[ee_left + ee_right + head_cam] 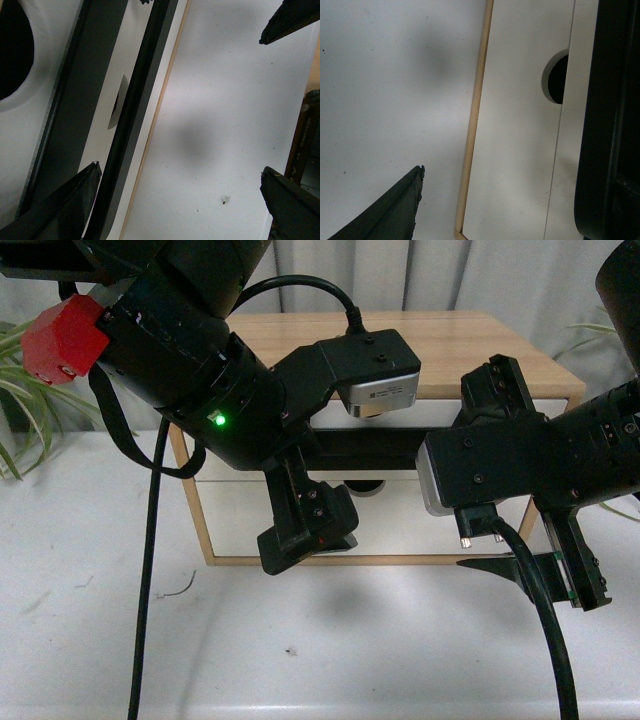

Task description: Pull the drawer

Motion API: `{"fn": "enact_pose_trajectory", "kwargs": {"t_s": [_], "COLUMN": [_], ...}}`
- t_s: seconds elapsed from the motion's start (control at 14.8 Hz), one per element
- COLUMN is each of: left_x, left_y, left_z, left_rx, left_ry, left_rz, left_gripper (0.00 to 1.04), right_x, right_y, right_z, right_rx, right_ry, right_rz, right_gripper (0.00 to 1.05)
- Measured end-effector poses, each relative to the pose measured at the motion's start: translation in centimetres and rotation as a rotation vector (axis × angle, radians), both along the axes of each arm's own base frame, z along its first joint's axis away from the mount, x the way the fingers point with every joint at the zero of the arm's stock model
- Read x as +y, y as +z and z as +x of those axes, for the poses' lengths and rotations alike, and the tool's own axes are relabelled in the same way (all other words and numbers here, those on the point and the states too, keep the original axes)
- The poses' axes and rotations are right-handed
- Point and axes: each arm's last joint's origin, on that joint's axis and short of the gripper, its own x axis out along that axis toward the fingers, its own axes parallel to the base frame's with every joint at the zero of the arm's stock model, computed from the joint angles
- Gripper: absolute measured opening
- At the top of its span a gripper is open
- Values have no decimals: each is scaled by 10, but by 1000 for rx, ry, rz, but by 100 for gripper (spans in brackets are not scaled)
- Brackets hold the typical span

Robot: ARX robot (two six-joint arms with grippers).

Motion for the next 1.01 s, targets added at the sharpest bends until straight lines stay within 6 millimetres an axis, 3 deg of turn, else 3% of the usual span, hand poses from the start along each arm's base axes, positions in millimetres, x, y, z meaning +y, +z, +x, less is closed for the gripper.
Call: {"fn": "enact_pose_trajectory", "kwargs": {"t_s": [0.13,0.81,1.01], "left_x": [-1,5,5], "left_y": [0,-1,-1], "left_z": [-2,-57,-61], "left_rx": [-1,64,66], "left_ry": [-13,-76,-82], "left_rz": [2,-43,-44], "left_gripper": [98,98,98], "right_x": [-1,-13,-14], "right_y": [-1,5,6], "right_z": [-3,-69,-74], "right_rx": [2,90,94], "right_ry": [0,4,7], "right_rz": [-1,-25,-23], "right_gripper": [98,98,98]}}
